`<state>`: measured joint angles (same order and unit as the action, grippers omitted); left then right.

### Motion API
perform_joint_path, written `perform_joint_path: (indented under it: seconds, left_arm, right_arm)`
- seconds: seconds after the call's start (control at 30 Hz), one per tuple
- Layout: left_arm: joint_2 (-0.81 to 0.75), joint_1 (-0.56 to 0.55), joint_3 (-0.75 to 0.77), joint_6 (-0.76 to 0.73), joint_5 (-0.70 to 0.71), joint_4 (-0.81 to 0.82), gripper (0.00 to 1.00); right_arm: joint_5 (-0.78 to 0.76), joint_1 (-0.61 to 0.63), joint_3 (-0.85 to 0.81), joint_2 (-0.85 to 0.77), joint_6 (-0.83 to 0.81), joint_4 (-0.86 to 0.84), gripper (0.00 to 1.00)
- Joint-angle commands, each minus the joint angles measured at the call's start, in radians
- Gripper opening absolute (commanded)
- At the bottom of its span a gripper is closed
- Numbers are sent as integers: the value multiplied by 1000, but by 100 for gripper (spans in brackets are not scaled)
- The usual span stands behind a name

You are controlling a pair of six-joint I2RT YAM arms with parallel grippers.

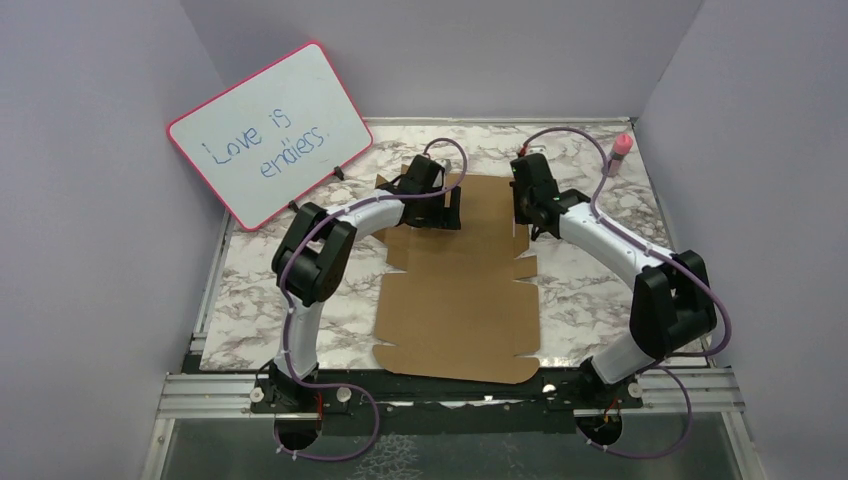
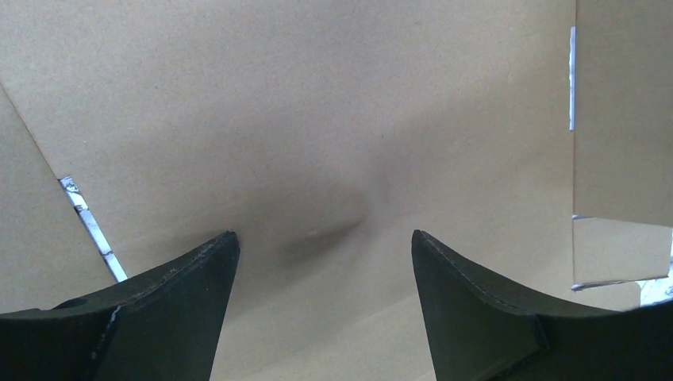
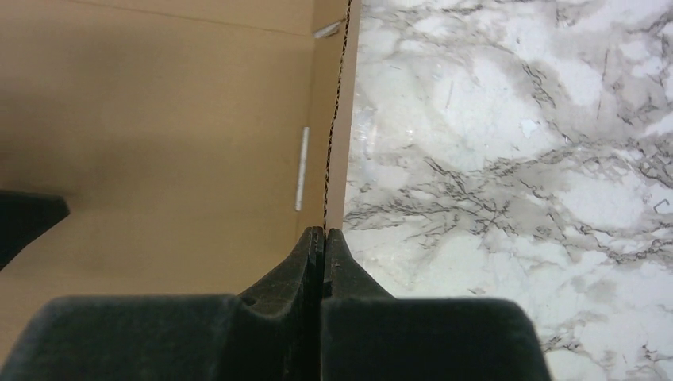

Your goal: Fold the paper box

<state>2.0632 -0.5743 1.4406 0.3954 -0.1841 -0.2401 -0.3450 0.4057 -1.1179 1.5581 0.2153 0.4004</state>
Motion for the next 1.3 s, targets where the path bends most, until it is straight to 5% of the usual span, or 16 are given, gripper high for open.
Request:
perform_joint_path:
  seconds: [0.0, 0.57, 1.03, 1.27]
  left_arm:
    - [28, 8, -50, 31, -33, 9, 81]
    - [-1, 28, -95, 55, -38, 51, 82]
    - [-160, 83, -105, 65, -89, 41, 82]
    - [-306, 193, -92, 4, -143, -80, 83]
  right_arm:
    - [-67, 87, -43, 52, 20, 78, 2]
    - [-201, 166, -44, 68, 36, 85, 10]
    - [-107, 93, -71, 22, -35, 58, 37]
    - [64, 21, -134, 22, -133, -5, 51]
